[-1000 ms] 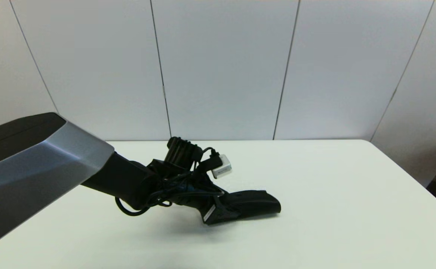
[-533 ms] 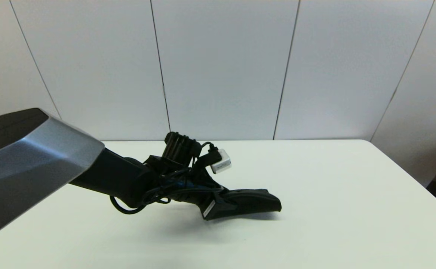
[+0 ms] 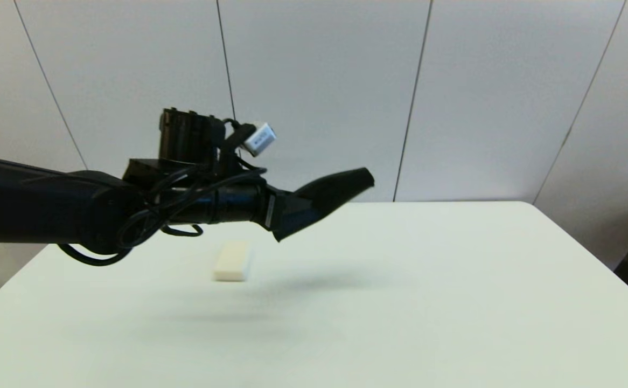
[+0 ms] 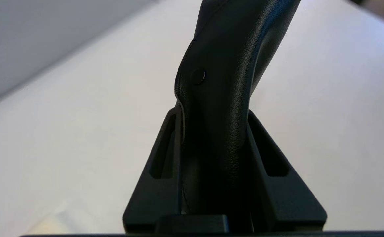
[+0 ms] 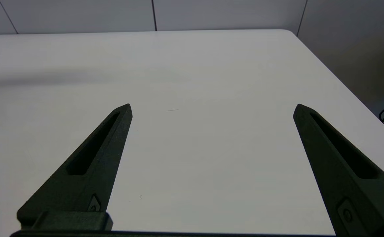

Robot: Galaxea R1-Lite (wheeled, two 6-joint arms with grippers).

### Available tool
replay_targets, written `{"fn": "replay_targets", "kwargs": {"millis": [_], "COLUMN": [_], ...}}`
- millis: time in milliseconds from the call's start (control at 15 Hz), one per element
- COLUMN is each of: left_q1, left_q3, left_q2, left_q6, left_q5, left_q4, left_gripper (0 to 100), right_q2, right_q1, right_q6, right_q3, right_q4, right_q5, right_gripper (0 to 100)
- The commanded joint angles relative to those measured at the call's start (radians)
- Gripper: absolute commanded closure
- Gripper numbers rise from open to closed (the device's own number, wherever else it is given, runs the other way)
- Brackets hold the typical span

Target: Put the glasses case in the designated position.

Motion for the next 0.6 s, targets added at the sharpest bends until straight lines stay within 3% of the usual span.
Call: {"fn": "replay_targets", "kwargs": {"millis": [67,400,600], "left_q1": [0.149,0.313,0.373], "left_q3": [-0.002,0.016,0.070], "left_q2": [-0.087,-0.081,-0.083], "left_q6": [-0.011,-0.002,0.007], "left_q5": [0.145,0.328,0.369], "left_q4": [0.042,0.145,0.197], "left_gripper": [100,100,100], "right_q2": [0.000,0.000,0.000], "right_q1": [0.000,0.000,0.000], "right_q6": [0.000,0.000,0.000], "right_q3": [0.000,0.000,0.000], "right_q4": [0.000,0.000,0.000], "right_q5": [0.000,0.000,0.000], "right_gripper": [0,0,0]}}
